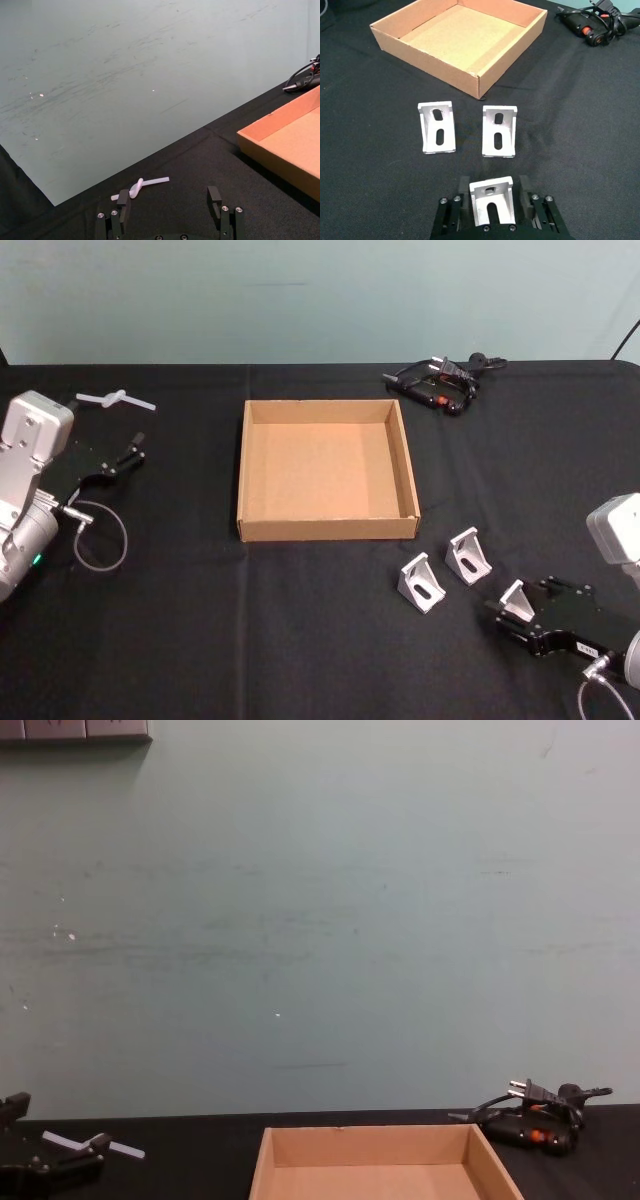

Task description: Use one hand to pick up the angle iron from the table and place it into the box.

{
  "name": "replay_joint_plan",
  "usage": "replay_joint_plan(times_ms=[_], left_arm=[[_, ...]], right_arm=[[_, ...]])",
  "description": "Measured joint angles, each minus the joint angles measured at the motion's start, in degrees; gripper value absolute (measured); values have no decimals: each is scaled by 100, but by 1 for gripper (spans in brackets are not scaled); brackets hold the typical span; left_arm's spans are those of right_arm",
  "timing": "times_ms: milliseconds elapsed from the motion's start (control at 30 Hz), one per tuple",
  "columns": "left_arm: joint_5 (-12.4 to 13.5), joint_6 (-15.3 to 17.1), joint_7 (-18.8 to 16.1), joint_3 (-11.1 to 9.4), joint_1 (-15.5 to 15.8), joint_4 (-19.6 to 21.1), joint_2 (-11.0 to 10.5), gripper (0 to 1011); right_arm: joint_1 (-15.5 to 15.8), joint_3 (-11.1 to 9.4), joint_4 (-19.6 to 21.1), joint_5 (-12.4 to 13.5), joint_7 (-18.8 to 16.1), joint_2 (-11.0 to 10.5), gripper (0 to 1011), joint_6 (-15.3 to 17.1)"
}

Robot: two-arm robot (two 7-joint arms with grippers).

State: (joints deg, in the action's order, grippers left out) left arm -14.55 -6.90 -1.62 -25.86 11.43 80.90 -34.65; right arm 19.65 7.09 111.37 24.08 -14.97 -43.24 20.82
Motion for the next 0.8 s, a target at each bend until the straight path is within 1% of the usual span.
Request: replay_joint_plan(times_ms=[100, 167, 233, 467, 600, 800], left_arm=[[0, 0, 0, 0, 0, 0, 0, 1005], [0, 0, 0, 0, 0, 0, 1, 1005], [0, 0, 0, 0, 0, 0, 0, 1005], [0, 0, 0, 0, 0, 0, 0, 1005], [0, 0, 0, 0, 0, 0, 0, 1005], [0, 0, 0, 0, 0, 0, 0, 1005]], right_arm=[[1, 0, 2, 0, 2, -1, 550, 1], [2, 0, 4, 0, 4, -2, 476, 2], [3, 0, 5, 0, 5, -3, 456, 2], [3, -3, 12, -7, 5, -2, 456, 7], [-26, -51, 85, -30, -41, 44, 456, 18], [-241, -125, 255, -37, -114, 158, 456, 150]])
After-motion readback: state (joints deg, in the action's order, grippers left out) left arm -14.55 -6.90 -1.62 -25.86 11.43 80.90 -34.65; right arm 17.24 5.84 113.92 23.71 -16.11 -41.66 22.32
